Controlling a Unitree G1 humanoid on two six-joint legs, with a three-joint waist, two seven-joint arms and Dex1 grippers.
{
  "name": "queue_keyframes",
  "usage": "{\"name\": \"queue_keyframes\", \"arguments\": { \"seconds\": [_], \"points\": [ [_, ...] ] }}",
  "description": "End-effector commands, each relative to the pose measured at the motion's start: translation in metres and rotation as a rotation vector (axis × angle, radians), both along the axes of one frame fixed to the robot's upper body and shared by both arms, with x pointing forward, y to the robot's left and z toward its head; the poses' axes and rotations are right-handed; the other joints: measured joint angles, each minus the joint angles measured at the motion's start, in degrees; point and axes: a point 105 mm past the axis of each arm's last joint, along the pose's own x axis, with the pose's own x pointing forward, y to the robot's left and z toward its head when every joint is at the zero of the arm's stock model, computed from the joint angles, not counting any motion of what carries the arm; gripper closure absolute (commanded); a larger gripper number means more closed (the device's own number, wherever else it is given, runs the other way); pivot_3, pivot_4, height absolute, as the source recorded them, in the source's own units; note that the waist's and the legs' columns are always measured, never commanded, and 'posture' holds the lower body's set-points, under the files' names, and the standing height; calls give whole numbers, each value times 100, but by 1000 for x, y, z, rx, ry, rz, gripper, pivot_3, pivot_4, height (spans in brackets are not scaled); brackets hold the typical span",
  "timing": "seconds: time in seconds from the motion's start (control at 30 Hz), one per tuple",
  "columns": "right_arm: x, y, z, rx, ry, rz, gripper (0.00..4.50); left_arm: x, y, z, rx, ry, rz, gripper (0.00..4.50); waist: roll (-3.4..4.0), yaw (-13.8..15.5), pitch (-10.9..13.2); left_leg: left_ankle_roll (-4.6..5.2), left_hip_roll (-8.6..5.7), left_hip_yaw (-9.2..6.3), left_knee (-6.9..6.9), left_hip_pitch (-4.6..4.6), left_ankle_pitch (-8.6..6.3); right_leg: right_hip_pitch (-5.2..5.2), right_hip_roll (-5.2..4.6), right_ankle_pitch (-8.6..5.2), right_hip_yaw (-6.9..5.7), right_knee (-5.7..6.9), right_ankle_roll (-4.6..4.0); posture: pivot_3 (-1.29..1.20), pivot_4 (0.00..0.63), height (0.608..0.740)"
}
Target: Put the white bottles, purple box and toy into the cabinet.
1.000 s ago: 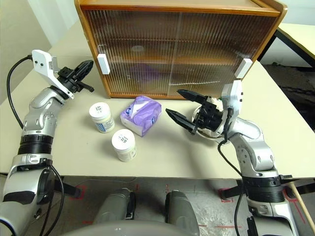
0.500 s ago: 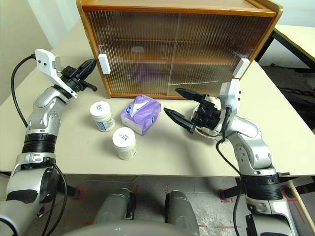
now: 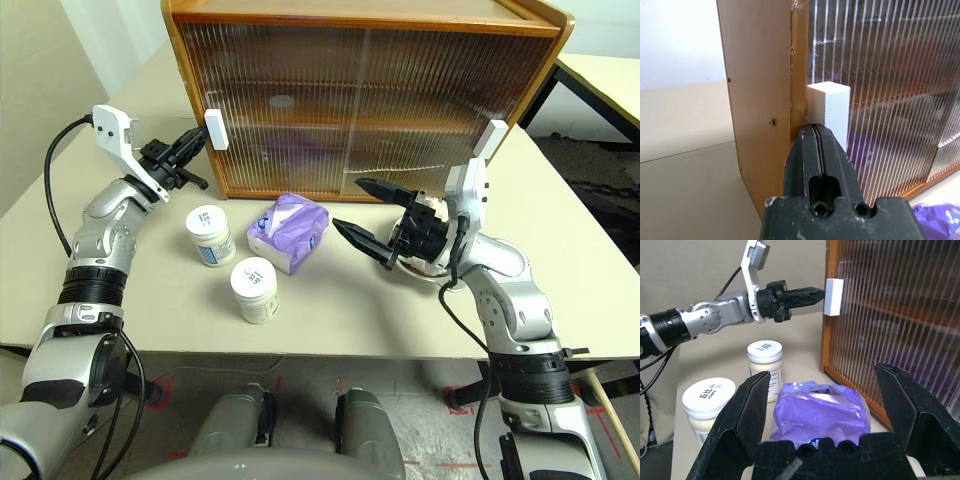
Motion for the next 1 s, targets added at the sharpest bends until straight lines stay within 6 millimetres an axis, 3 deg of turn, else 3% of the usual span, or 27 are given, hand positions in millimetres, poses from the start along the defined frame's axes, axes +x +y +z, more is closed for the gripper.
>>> {"name": "queue_keyframes", "arguments": {
  "seconds": [0.03, 0.43, 1.0],
  "points": [
    [-3, -3, -2, -20, 0, 1, 0, 3, -18, -1, 17, 18, -56, 4463, -2, -6, -1, 0, 0, 1, 0, 0, 0, 0, 0, 0, 1, -1, 0, 31, 0, 740],
    [4, -13, 3, 33, -13, -66, 0, 2, -72, 5, 72, 48, -235, 4463, -2, -101, -2, 1, -2, 1, -1, -2, 1, -1, 3, -2, 1, -1, 1, 27, 0, 740],
    [2, -8, 2, 126, 10, -160, 0, 5, -121, 8, 107, 69, -379, 4463, -1, -255, -3, 2, -5, -1, 1, -4, 1, -1, 4, -2, 5, -2, 5, -51, 0, 740]
  ]
}}
